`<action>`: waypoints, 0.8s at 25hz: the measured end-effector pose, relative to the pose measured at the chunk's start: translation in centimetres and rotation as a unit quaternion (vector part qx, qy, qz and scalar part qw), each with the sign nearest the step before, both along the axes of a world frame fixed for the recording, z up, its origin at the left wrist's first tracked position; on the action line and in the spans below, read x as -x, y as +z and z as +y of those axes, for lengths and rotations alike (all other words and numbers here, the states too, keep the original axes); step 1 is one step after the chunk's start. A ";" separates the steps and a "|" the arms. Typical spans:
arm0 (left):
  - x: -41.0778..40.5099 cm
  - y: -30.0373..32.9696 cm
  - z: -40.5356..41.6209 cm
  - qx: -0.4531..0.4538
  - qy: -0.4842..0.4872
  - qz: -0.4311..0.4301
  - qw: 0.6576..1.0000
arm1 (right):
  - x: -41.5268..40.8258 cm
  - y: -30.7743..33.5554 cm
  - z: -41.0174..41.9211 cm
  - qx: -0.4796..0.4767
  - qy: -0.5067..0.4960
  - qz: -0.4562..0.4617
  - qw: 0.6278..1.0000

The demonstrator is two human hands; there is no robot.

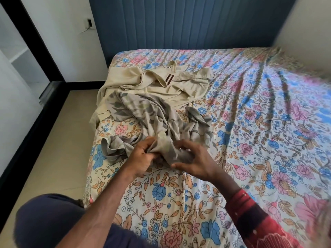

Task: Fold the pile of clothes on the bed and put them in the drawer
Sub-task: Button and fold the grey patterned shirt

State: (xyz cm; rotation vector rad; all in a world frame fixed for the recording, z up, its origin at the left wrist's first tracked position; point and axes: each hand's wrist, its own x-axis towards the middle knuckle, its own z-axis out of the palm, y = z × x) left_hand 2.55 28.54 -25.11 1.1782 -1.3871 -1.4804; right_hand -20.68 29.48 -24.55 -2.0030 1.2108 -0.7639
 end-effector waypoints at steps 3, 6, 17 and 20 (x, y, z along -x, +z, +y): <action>-1.5 -1.2 1.7 0.043 -0.004 0.026 0.999 | 0.2 0.0 0.7 0.000 0.049 0.042 0.998; -2.2 -2.9 2.4 0.052 0.024 0.001 0.998 | -0.6 -1.6 1.9 0.003 -0.025 0.047 0.999; -1.8 -4.0 2.1 -0.080 0.257 0.117 0.956 | -6.6 -3.8 5.1 0.074 -0.197 0.131 0.969; -2.5 -3.2 2.2 -0.162 0.227 0.243 0.929 | -7.2 -4.4 5.9 0.051 -0.234 0.099 0.966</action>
